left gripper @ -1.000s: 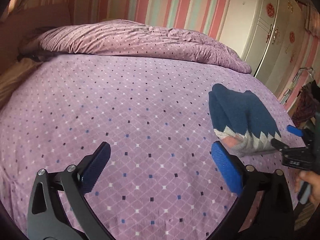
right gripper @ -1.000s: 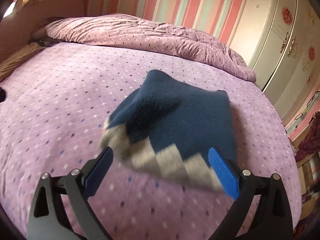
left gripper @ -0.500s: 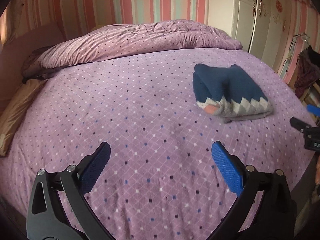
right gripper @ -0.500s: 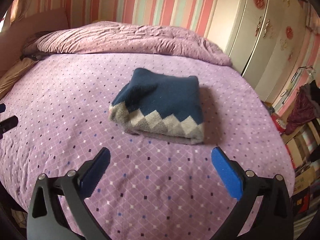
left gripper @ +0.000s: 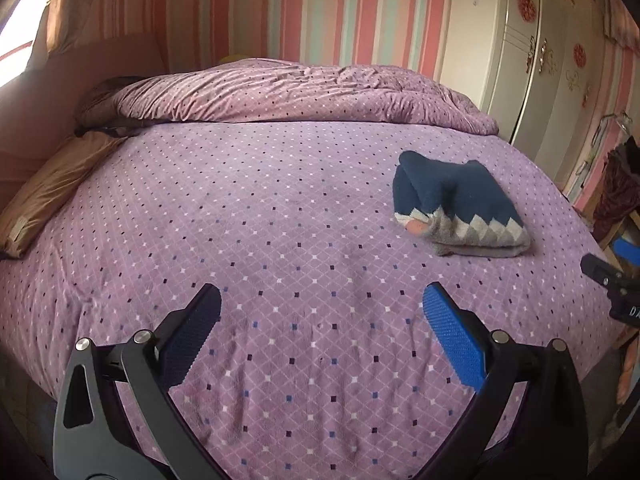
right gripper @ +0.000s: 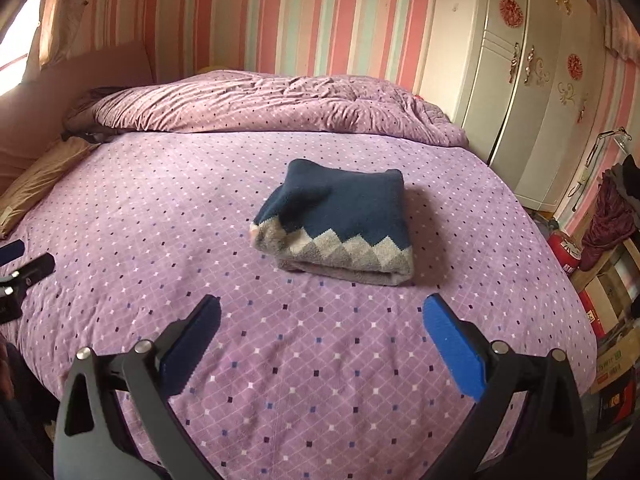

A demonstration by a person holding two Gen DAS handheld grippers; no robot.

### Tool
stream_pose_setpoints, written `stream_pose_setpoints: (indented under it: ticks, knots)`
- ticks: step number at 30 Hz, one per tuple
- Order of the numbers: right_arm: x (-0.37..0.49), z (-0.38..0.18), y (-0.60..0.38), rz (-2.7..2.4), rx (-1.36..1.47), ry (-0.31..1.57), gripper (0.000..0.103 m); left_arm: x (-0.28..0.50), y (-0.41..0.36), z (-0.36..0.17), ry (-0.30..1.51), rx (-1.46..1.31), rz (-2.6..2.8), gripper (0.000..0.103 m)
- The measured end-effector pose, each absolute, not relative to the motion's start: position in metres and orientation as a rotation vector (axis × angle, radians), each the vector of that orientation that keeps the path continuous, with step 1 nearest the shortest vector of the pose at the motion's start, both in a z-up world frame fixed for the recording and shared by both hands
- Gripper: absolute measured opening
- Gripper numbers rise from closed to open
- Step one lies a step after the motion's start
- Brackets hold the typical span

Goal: Fold small clothes

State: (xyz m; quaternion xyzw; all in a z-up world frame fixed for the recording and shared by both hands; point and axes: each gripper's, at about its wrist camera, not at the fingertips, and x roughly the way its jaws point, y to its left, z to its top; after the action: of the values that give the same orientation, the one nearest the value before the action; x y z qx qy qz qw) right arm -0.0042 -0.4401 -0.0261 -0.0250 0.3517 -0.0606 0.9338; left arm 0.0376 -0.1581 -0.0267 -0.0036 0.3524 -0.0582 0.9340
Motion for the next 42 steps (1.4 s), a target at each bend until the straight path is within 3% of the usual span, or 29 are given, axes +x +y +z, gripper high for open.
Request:
stream_pose_setpoints:
  ticks: [42]
  knots:
    - [-0.02, -0.008, -0.411, -0.041, -0.024, 0.673, 0.101, 0.012, -0.126, 0.001, 0.673, 0.016, -0.02, 0.1]
